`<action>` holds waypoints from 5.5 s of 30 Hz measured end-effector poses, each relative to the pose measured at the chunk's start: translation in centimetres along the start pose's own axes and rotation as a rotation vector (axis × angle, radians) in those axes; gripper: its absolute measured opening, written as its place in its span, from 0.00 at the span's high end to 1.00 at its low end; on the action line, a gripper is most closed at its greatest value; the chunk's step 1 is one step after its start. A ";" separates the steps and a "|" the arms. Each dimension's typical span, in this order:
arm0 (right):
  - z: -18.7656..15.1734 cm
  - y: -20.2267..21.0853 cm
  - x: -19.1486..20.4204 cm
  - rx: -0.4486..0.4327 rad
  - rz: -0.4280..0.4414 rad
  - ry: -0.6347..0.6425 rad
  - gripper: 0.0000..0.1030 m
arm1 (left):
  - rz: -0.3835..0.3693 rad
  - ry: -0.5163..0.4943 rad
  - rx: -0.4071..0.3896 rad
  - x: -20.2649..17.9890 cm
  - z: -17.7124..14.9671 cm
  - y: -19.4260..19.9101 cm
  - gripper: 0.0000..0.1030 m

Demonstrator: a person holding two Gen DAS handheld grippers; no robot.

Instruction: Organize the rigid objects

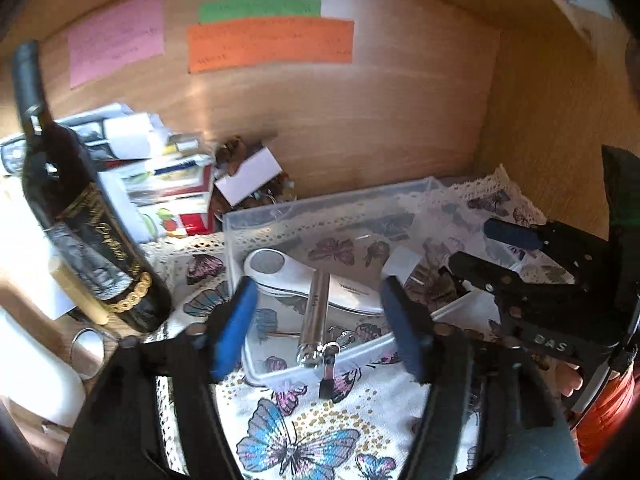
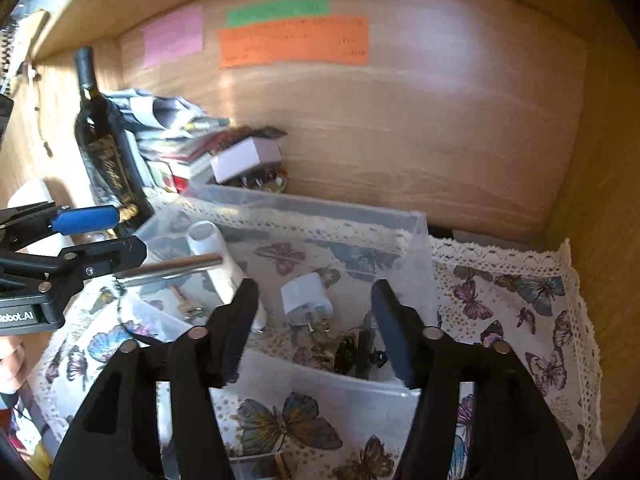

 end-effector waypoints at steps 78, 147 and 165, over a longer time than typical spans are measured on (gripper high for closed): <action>-5.2 5.4 1.4 0.008 0.052 -0.040 0.22 | -0.005 0.006 0.031 -2.0 -7.8 2.8 0.74; 0.3 15.6 1.6 -0.327 -0.065 -0.086 0.00 | -0.006 0.029 -0.410 -3.7 -2.4 14.6 0.04; -0.2 16.2 2.4 -0.340 -0.093 -0.069 0.00 | -0.013 0.043 -0.409 -3.8 -3.0 14.7 0.01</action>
Point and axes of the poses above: each gripper's, at about its wrist camera, not at the fingertips, and y roughly against the way its jaws point, x to its left, z to its top, the point moved 5 cm from there along -y, roughly the way its jaws point, and after that the axes turned 9 degrees about y, right-handed, at the moved point
